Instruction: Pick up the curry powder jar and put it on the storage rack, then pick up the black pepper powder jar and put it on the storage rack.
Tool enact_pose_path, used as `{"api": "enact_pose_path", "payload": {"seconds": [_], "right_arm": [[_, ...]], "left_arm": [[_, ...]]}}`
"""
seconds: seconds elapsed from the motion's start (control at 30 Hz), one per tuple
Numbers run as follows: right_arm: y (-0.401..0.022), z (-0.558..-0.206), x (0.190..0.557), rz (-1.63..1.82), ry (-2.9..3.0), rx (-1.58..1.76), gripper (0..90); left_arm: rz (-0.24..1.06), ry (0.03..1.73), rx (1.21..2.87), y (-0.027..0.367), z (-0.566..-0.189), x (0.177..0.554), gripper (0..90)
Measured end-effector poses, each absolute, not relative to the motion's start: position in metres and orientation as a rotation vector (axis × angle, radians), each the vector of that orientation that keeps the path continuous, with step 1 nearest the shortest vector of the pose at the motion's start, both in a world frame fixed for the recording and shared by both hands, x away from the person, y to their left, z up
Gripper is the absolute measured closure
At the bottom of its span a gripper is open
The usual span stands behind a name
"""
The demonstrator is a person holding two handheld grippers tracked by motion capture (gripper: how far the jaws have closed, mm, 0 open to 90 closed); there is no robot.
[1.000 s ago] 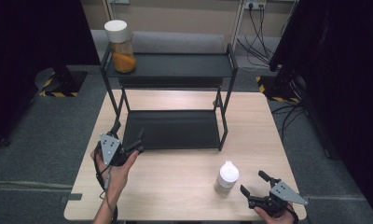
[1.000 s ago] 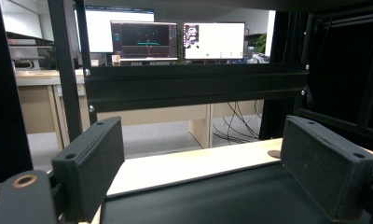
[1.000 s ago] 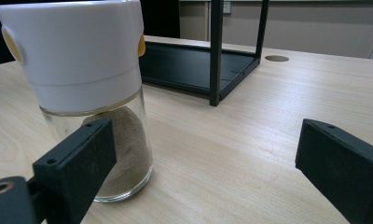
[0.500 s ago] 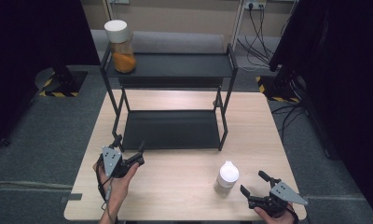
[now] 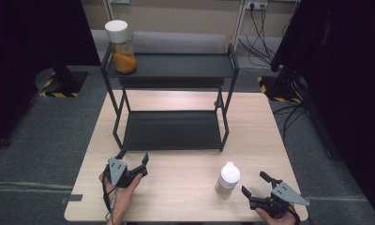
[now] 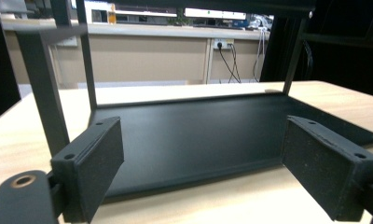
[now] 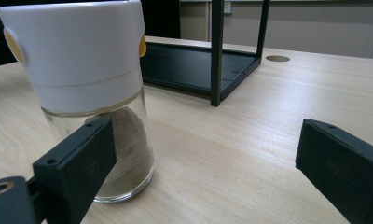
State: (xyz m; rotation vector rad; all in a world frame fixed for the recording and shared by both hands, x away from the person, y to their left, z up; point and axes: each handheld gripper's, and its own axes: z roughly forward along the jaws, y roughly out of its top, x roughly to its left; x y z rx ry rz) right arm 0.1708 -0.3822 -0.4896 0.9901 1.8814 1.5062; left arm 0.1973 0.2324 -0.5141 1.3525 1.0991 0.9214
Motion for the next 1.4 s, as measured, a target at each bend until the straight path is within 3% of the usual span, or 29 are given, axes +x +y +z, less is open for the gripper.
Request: {"api": "enact_pose_path", "payload": {"seconds": [1.4], "right_arm": [[-0.3771, -0.4854, 0.1711, 1.623, 1.960, 0.854, 4.7]], "left_arm": [[0.921, 1.090, 1.353, 0.2321, -0.5226, 0.1970, 11.5]]}}
